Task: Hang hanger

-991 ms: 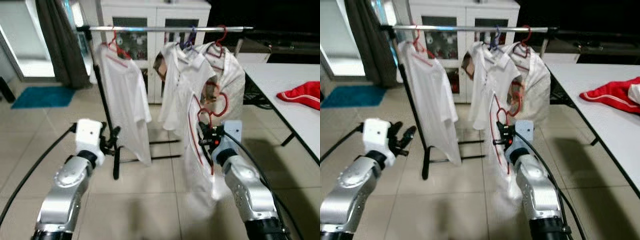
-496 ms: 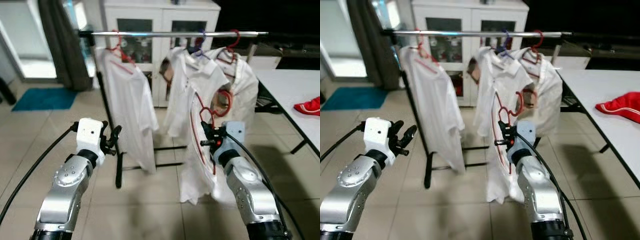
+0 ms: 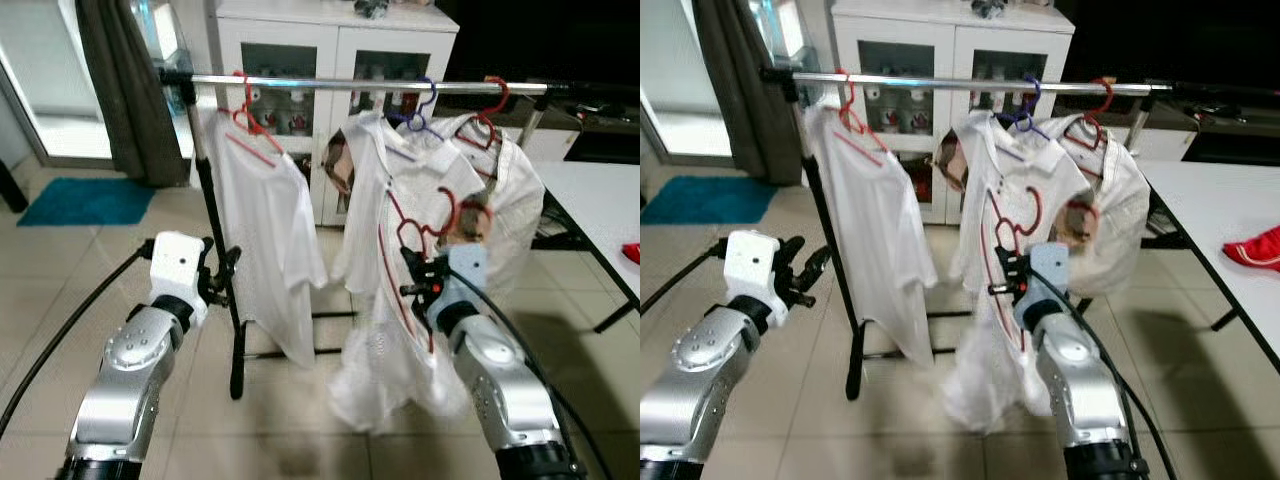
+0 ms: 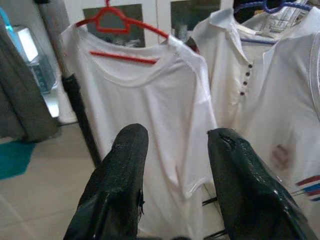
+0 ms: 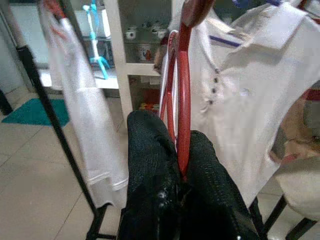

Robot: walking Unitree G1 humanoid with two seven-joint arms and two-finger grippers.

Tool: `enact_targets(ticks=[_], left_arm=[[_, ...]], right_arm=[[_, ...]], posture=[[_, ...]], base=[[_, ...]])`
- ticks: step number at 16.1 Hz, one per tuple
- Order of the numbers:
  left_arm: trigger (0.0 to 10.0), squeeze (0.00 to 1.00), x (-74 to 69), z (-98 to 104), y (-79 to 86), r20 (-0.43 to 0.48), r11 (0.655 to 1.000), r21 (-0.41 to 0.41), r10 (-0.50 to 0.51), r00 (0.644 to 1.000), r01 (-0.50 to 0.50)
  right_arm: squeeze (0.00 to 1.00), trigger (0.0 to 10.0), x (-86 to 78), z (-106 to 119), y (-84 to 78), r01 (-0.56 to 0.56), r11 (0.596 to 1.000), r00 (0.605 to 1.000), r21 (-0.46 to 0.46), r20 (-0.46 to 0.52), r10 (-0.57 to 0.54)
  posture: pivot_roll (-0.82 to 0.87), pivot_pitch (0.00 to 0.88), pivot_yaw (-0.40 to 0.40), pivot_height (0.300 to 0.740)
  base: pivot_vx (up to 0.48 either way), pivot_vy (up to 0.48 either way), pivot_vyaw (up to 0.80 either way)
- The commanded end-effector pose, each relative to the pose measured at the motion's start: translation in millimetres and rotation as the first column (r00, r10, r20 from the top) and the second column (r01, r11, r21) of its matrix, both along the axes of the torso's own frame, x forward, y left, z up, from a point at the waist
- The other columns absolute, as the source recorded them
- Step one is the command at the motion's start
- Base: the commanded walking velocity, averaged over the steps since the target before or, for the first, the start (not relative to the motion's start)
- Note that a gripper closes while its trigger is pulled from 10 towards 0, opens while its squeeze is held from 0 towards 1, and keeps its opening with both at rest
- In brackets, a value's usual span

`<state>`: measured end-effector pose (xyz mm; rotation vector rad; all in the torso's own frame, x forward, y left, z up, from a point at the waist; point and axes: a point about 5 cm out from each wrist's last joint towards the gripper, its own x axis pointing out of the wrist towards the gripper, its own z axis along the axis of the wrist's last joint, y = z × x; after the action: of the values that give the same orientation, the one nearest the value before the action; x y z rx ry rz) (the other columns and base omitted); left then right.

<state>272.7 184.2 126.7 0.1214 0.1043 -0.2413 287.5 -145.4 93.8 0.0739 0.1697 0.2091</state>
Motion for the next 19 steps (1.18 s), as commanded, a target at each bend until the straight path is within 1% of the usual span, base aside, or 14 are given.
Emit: enact_targets(ticks=[1,3,4,5,6,7,8,9,10,13,16,19], left_arm=[[10.0,0.00,2.1,6.0,-9.5,0.018,0.999,-0.005,-0.031,0.999,0.031],[10.0,0.00,0.3,7.3,-11.0,0.024,0.999,-0.003,-0.032,0.999,0.032],[10.0,0.00,0.2,6.9,-10.8,0.025,1.000,-0.002,-0.029,0.999,0.029],[10.0,0.00,0.6,7.2,-10.7,0.029,1.000,-0.002,-0.024,0.999,0.025],[10.0,0.00,0.7,7.4,-10.5,0.031,1.000,-0.002,-0.022,0.999,0.022],[10.0,0.00,0.0,8.4,-9.4,0.035,1.000,-0.001,-0.015,0.999,0.015],[10.0,0.00,-0.4,8.8,-9.3,0.035,1.000,0.000,-0.014,0.999,0.014],[10.0,0.00,-1.2,9.9,-10.2,0.036,1.000,0.020,-0.025,0.999,0.024],[10.0,0.00,-1.9,11.6,-12.1,0.038,0.999,0.032,-0.042,0.998,0.041],[10.0,0.00,-0.1,13.3,-13.1,0.040,0.997,0.055,-0.062,0.997,0.060],[10.0,0.00,0.8,15.9,-12.6,0.039,0.995,0.064,-0.075,0.996,0.072],[10.0,0.00,0.4,15.0,-13.4,0.033,0.995,0.067,-0.081,0.996,0.078]], right_arm=[[0.00,10.0,4.7,10.9,-8.1,0.022,1.000,0.999,-0.012,0.040,-0.021],[0.00,10.0,6.9,10.1,-6.2,0.007,1.000,0.999,-0.030,0.038,-0.006],[0.00,10.0,9.1,7.5,-6.9,0.004,0.996,1.000,-0.087,0.016,-0.003],[0.00,10.0,11.9,5.8,-10.2,0.029,0.992,1.000,-0.120,0.004,-0.028],[0.00,10.0,13.3,5.9,-11.7,0.043,0.993,0.999,-0.113,0.006,-0.043],[0.00,10.0,15.9,8.2,-13.0,0.062,0.997,0.998,-0.055,0.017,-0.061],[0.00,10.0,16.2,9.1,-13.8,0.069,0.997,0.997,-0.034,0.017,-0.069],[0.00,10.0,16.6,9.5,-14.8,0.076,0.997,0.997,-0.017,0.016,-0.075],[0.00,10.0,16.3,9.0,-15.4,0.077,0.997,0.997,-0.031,0.019,-0.076],[0.00,10.0,15.7,7.8,-15.5,0.089,0.996,0.996,-0.033,0.024,-0.088],[0.00,10.0,14.7,9.3,-14.9,0.089,0.995,0.996,-0.045,0.035,-0.087],[0.00,10.0,14.0,9.4,-22.1,0.114,0.992,0.993,-0.061,0.042,-0.111]], posture=[[-0.07,0.000,-0.047,0.719],[-0.05,0.000,-0.058,0.719],[-0.05,0.000,-0.065,0.719],[-0.04,0.000,-0.073,0.719],[-0.04,0.000,-0.077,0.719],[-0.04,0.000,-0.080,0.719],[-0.04,0.000,-0.084,0.719],[-0.04,0.000,-0.084,0.719],[-0.04,0.000,-0.080,0.719],[-0.04,0.000,-0.070,0.719],[-0.04,0.000,-0.061,0.719],[-0.04,0.000,-0.063,0.719]], base=[[0.428,0.000,0.00],[0.428,0.000,0.00],[0.428,0.000,0.00],[0.431,0.000,0.80],[0.431,0.000,0.80],[0.424,0.000,0.42],[0.424,0.000,0.00],[0.428,0.000,0.00],[0.428,0.000,0.00],[0.426,0.000,0.00],[0.426,0.000,0.00],[0.426,0.000,0.00]])
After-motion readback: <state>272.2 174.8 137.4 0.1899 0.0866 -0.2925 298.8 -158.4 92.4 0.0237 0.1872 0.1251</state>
